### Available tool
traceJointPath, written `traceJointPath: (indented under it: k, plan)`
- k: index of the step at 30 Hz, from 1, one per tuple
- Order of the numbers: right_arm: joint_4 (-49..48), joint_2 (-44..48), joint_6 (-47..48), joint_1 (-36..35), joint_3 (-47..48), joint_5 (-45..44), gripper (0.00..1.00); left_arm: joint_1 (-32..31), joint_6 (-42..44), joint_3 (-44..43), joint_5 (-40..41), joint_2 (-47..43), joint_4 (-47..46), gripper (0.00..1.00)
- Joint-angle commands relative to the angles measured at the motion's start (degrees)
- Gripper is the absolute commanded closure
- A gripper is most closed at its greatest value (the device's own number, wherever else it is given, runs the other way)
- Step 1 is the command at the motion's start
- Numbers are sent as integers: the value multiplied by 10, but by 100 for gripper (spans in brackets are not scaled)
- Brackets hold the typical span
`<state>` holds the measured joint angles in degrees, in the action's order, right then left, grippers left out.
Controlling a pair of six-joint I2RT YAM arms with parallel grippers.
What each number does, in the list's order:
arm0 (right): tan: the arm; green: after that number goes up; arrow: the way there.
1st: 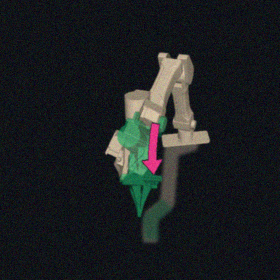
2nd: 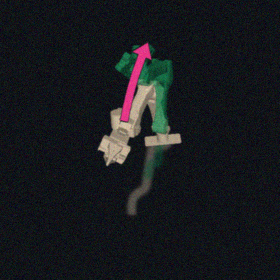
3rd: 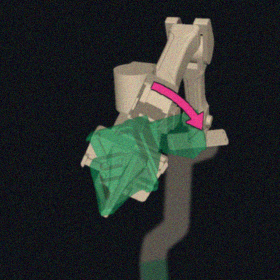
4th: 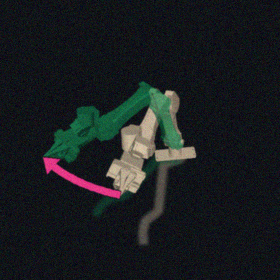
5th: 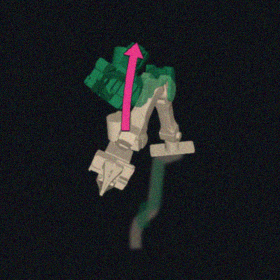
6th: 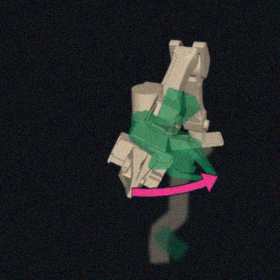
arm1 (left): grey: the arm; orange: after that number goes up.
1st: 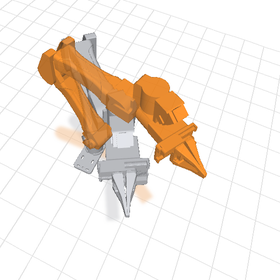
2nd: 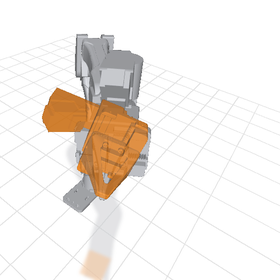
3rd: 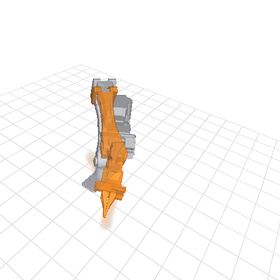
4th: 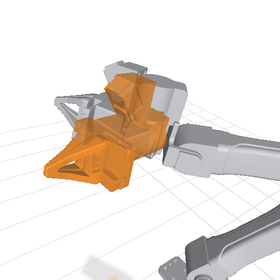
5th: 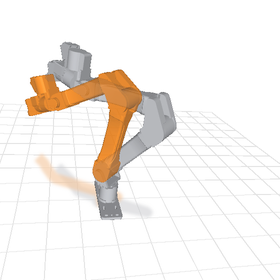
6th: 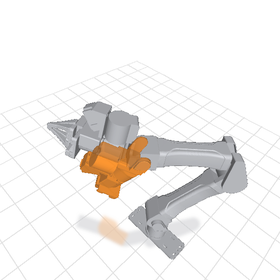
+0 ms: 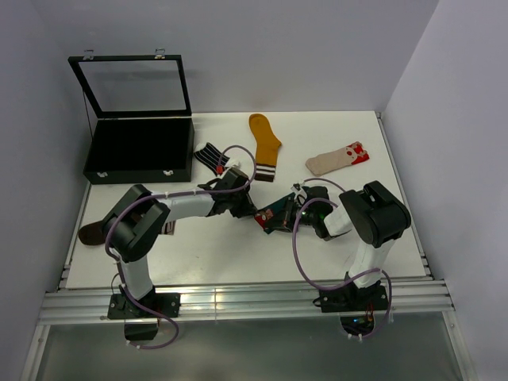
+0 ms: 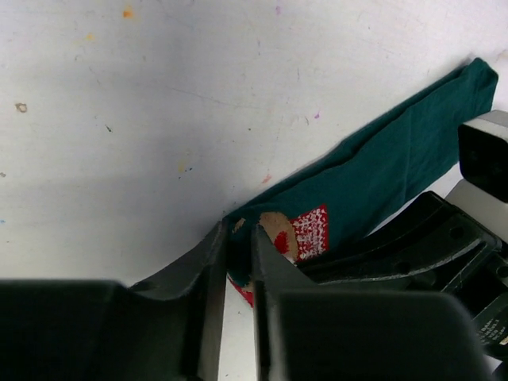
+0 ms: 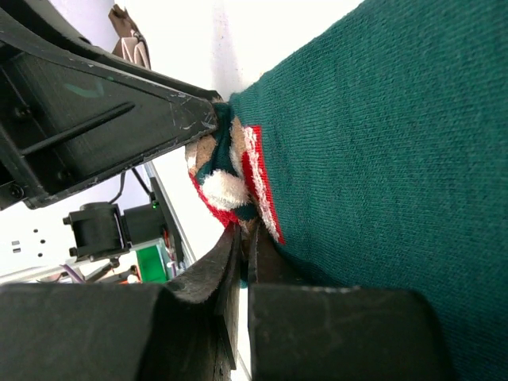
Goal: Roll the socks
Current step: Roll the sock at the center of the board.
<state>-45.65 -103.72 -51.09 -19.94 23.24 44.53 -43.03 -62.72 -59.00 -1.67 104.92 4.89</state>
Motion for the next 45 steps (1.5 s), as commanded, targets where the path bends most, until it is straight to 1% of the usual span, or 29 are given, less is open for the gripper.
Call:
traceJointPath:
  k: [1,3,4,6,7,9,10,11,12,15,16,19,21,23,27,30,32,34,35,37,38,39,41,42,44,45]
  plan:
    - [91,-15,37,5,-13,-53,99,-13,7,-22,-7,8,19,81]
    - [93,-14,40,5,-10,-55,99,-16,10,-29,-8,12,25,84]
    - [96,-12,42,5,-10,-56,99,-16,11,-31,-8,16,35,91]
    - [104,-7,44,5,-7,-58,97,-17,13,-38,-5,19,42,97]
    - [110,4,51,5,-5,-63,95,-18,13,-39,-2,19,46,100]
    - [136,22,62,5,-2,-71,89,-17,14,-45,4,20,54,100]
    - [148,48,75,5,0,-77,82,-18,15,-47,7,20,61,100]
    - [178,63,83,4,4,-92,78,-18,16,-50,12,20,66,100]
    - [196,96,92,4,7,-102,72,-18,21,-53,14,20,69,100]
    - [265,146,122,4,22,-142,63,-18,28,-61,14,19,81,100]
    - [282,178,135,4,28,-153,61,-17,30,-63,31,18,84,100]
    - [347,232,157,5,50,-217,60,-17,37,-68,44,14,91,100]
    - [390,247,165,5,72,-267,61,-17,45,-74,53,12,99,100]
    - [422,248,181,5,100,-287,62,-18,52,-77,58,11,104,100]
    - [432,197,189,5,137,-305,68,-17,65,-86,66,11,119,100]
    - [428,161,189,4,158,-313,69,-15,79,-93,69,13,127,100]
    - [427,154,202,0,168,-321,70,-11,87,-93,65,15,131,100]
    - [426,168,224,-12,169,-334,69,-4,94,-96,63,19,140,100]
    - [425,175,230,-21,170,-351,69,-1,102,-102,64,20,143,100]
    - [421,203,250,-54,165,-373,64,2,111,-111,65,29,157,99]
    - [416,214,257,-66,156,-404,63,3,118,-117,65,32,158,100]
    - [415,234,272,-96,153,-421,60,4,120,-117,64,35,159,100]
    - [404,251,288,-130,139,-464,58,5,125,-118,59,37,161,100]
    - [395,266,301,-163,132,-475,55,5,124,-118,58,39,161,100]
    - [371,279,312,-192,115,-489,54,5,127,-114,54,40,159,100]
    - [363,286,322,-220,111,-510,54,5,127,-114,54,40,159,100]
